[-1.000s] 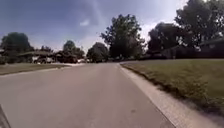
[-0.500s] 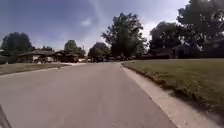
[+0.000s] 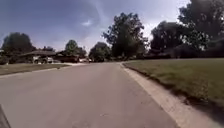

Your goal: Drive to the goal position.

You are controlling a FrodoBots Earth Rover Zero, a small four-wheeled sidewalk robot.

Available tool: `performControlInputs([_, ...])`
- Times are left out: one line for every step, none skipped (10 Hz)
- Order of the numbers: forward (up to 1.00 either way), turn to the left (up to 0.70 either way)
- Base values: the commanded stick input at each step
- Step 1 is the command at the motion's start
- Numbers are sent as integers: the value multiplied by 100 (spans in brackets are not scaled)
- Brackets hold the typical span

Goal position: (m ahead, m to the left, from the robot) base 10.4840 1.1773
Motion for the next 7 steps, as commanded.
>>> performControlInputs([70,3])
performControlInputs([70,3])
performControlInputs([70,3])
performControlInputs([70,3])
performControlInputs([70,3])
performControlInputs([70,3])
performControlInputs([70,3])
